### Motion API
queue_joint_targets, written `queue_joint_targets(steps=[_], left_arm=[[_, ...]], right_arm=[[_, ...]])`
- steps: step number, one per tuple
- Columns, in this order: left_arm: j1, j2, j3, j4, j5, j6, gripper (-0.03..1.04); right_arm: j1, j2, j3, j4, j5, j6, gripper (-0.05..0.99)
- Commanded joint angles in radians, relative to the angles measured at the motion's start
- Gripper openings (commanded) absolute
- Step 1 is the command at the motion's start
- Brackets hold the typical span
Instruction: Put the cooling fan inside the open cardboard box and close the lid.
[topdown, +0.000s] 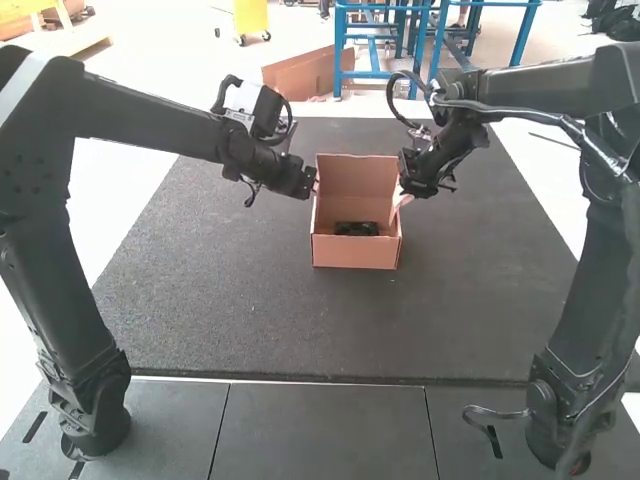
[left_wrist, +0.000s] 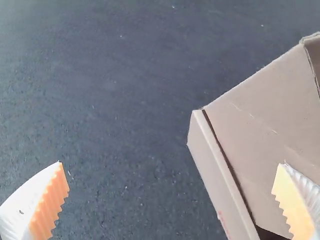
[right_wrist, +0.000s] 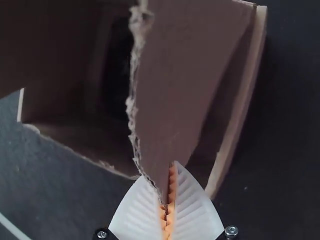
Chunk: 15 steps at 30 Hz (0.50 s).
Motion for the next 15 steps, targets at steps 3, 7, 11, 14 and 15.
queue_joint_targets(steps=[3, 7, 11, 14, 15], left_arm=[[-0.016, -0.070, -0.020, 0.006, 0.014, -0.007, 0.97], [-0.018, -0.094, -0.032, -0.023, 0.013, 0.000, 0.97], [-0.016, -0.132, -0.035, -0.080, 0.011, 0.036, 0.97], [-0.012, -0.162, -0.034, -0.126, 0.010, 0.066, 0.97], [-0.012, -0.172, -0.034, -0.141, 0.008, 0.075, 0.97]], right_arm=[[0.019, -0.044, -0.030, -0.008, -0.013, -0.023, -0.01], [0.033, -0.053, -0.053, -0.008, 0.033, -0.049, -0.01], [0.050, -0.054, -0.074, -0.014, 0.081, -0.083, -0.01], [0.059, -0.054, -0.091, -0.016, 0.110, -0.094, -0.01], [0.059, -0.054, -0.097, -0.014, 0.136, -0.109, -0.01]])
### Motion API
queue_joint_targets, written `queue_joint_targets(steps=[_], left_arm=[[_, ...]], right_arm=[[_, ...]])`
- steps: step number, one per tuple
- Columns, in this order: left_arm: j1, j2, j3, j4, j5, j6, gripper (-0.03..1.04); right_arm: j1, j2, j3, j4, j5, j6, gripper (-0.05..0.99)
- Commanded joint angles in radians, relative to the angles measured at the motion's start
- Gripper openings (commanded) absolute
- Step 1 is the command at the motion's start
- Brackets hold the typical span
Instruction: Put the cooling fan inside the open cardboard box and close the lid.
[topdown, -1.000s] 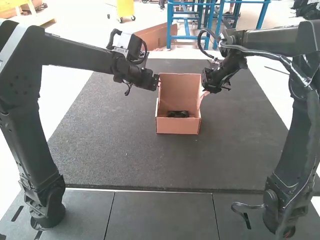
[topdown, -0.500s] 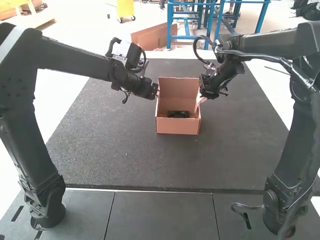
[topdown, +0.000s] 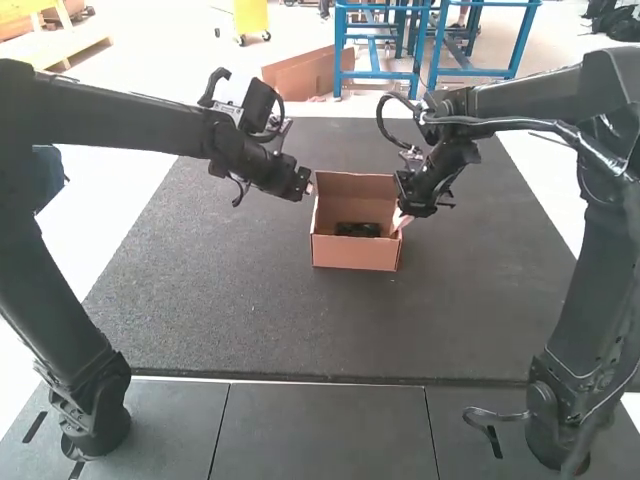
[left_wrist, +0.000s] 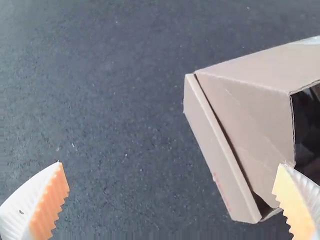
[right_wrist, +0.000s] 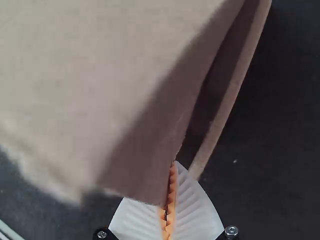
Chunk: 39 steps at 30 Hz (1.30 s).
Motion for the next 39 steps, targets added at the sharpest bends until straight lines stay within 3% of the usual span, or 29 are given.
queue_joint_targets(steps=[1, 4, 6, 14, 18, 24, 34, 39], left_arm=[[-0.002, -0.053, 0.003, -0.026, 0.002, 0.047, 0.97], [0.012, -0.081, 0.003, -0.056, -0.007, 0.063, 0.97], [0.022, -0.099, 0.003, -0.057, -0.007, 0.061, 0.97], [0.023, -0.119, 0.022, 0.003, -0.017, 0.061, 0.97], [0.017, -0.104, 0.048, 0.064, -0.029, 0.064, 0.97], [0.003, -0.035, 0.105, 0.129, -0.056, 0.061, 0.97], [-0.071, 0.106, 0.200, 0.167, -0.063, 0.060, 0.97], [-0.081, 0.169, 0.229, 0.185, -0.063, 0.058, 0.97]], right_arm=[[0.016, -0.054, -0.020, -0.010, 0.068, -0.046, -0.01], [0.015, -0.054, -0.026, -0.004, 0.111, -0.055, -0.01], [0.015, -0.054, -0.023, -0.003, 0.112, -0.055, 0.07], [0.006, -0.065, 0.048, -0.007, 0.103, -0.042, 0.90], [0.006, -0.085, 0.086, -0.009, 0.071, -0.044, 0.91], [-0.042, -0.197, 0.046, 0.039, 0.066, -0.053, 0.91], [-0.139, -0.423, -0.147, 0.275, 0.209, -0.049, 0.91], [-0.209, -0.472, -0.182, 0.274, 0.215, -0.046, 0.91]])
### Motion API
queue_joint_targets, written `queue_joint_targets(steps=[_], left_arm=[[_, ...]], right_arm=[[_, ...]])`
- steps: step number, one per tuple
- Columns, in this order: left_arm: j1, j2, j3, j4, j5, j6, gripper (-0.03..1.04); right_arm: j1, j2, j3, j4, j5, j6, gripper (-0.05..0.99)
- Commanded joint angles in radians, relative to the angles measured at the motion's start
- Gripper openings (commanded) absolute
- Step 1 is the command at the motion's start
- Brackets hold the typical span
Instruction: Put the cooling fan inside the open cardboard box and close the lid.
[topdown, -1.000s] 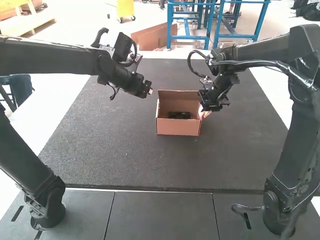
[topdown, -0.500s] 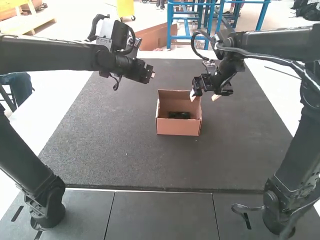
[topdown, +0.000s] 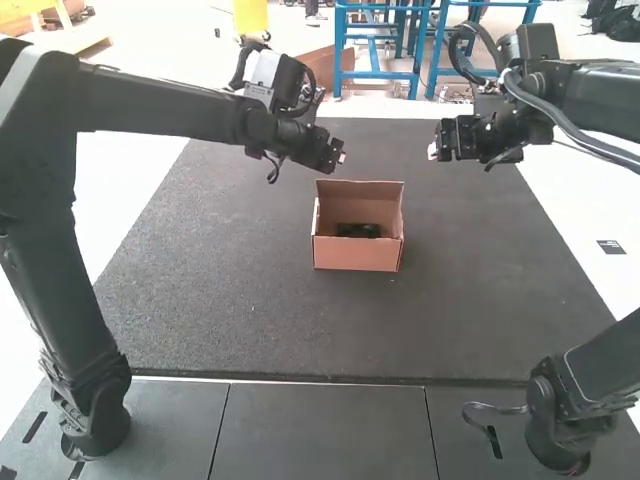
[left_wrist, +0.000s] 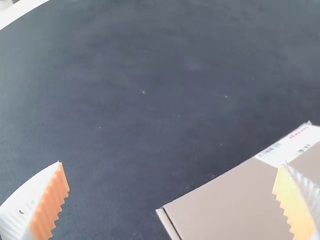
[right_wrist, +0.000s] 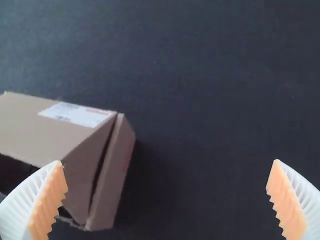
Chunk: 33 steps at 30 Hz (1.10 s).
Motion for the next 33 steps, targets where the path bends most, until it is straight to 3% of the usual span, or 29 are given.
queue_joint_targets(steps=[1, 6, 13, 23, 27, 33], left_arm=[[-0.003, 0.029, 0.050, 0.018, -0.010, 0.008, 0.97], [-0.001, 0.086, 0.078, 0.011, -0.008, 0.011, 0.97], [-0.004, 0.128, 0.087, -0.031, -0.003, 0.013, 0.97], [-0.023, 0.161, 0.067, -0.155, 0.012, 0.007, 0.97], [-0.047, 0.168, 0.021, -0.121, 0.009, 0.007, 0.97], [-0.041, 0.194, -0.026, -0.032, 0.006, 0.023, 0.97]], right_arm=[[-0.049, -0.044, -0.007, 0.002, 0.028, 0.004, 0.91], [-0.084, -0.070, -0.011, -0.024, 0.014, 0.007, 0.91], [-0.101, -0.072, 0.033, -0.076, -0.061, 0.033, 0.91], [-0.107, -0.069, 0.053, -0.090, -0.088, 0.038, 0.91], [-0.106, -0.069, 0.052, -0.116, -0.114, 0.059, 0.91], [-0.107, -0.078, 0.053, -0.163, -0.114, 0.061, 0.91]])
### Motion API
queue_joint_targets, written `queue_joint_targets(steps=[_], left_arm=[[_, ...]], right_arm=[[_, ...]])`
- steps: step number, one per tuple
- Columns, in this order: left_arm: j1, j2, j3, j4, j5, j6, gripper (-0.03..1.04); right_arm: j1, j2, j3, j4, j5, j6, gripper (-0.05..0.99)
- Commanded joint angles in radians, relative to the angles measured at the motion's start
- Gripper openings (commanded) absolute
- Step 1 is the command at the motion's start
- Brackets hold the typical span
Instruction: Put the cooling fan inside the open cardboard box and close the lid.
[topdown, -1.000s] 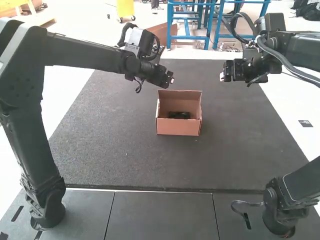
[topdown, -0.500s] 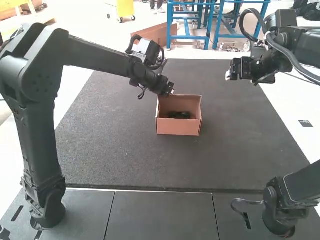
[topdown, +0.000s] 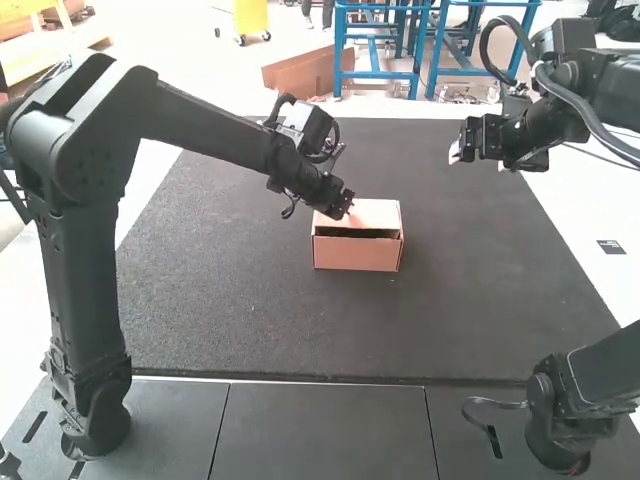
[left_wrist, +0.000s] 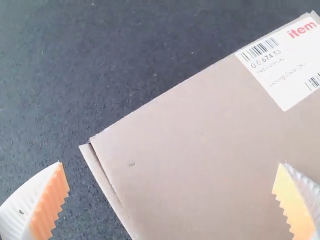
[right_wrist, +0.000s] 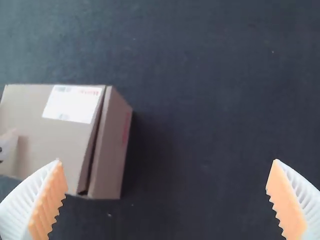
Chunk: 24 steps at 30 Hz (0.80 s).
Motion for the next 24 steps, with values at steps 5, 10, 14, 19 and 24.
queue_joint_targets(steps=[5, 10, 14, 19, 24], left_arm=[[0.011, 0.048, -0.011, 0.008, -0.004, 0.020, 0.97], [0.014, 0.042, -0.002, -0.012, -0.007, 0.022, 0.97], [0.037, -0.044, 0.090, -0.040, -0.007, 0.028, 0.97], [0.075, -0.194, 0.265, -0.072, 0.036, 0.014, 0.97], [0.092, -0.292, 0.317, -0.112, 0.053, -0.059, 0.97]], right_arm=[[-0.016, -0.034, 0.036, -0.029, -0.016, 0.010, 0.91], [-0.016, -0.034, 0.030, -0.032, -0.016, 0.012, 0.91], [-0.016, -0.034, 0.041, 0.014, -0.016, 0.014, 0.91], [-0.017, -0.054, 0.044, 0.098, -0.017, 0.012, 0.91], [-0.017, -0.073, 0.029, 0.204, -0.039, 0.024, 0.91]])
